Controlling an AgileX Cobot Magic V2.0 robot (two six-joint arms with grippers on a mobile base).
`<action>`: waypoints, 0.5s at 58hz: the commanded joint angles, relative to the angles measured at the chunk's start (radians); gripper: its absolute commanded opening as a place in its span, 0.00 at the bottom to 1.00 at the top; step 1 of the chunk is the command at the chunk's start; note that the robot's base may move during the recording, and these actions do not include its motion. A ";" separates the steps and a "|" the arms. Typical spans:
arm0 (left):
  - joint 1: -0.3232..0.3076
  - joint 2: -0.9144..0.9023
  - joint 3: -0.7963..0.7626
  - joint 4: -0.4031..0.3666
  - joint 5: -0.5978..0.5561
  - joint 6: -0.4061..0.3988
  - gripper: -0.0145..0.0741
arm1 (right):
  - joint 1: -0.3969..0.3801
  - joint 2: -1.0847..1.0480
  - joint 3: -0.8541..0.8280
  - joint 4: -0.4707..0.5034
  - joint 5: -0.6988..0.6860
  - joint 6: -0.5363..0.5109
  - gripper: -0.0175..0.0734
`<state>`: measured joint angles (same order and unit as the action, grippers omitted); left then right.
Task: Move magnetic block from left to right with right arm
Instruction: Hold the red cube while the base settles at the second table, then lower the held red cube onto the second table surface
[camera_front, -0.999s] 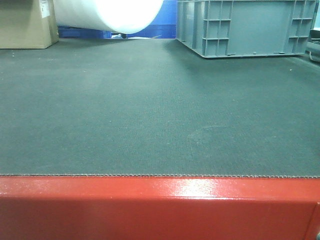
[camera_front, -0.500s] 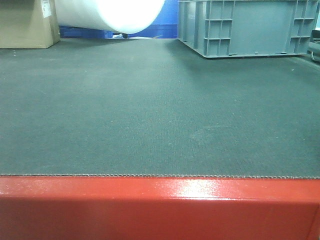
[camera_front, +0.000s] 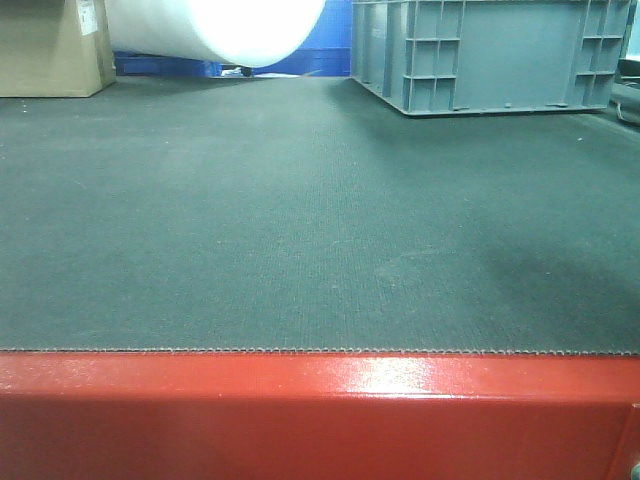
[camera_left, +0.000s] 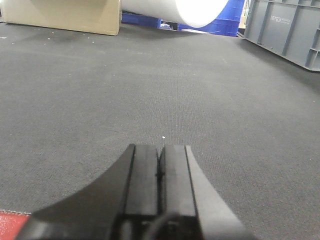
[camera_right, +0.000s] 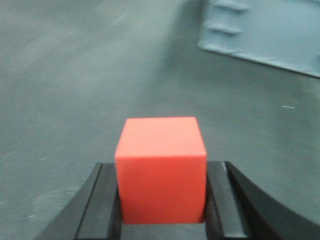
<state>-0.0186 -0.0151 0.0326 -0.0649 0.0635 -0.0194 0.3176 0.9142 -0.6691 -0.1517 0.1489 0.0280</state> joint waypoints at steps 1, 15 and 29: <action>-0.004 -0.011 0.008 -0.005 -0.084 -0.002 0.03 | 0.060 0.082 -0.087 -0.023 -0.070 0.008 0.50; -0.004 -0.011 0.008 -0.005 -0.084 -0.002 0.03 | 0.221 0.369 -0.282 -0.023 0.128 0.214 0.50; -0.004 -0.011 0.008 -0.005 -0.084 -0.002 0.03 | 0.279 0.597 -0.530 -0.004 0.456 0.508 0.50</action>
<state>-0.0186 -0.0151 0.0326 -0.0649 0.0635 -0.0194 0.5844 1.4920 -1.0990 -0.1546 0.5391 0.4353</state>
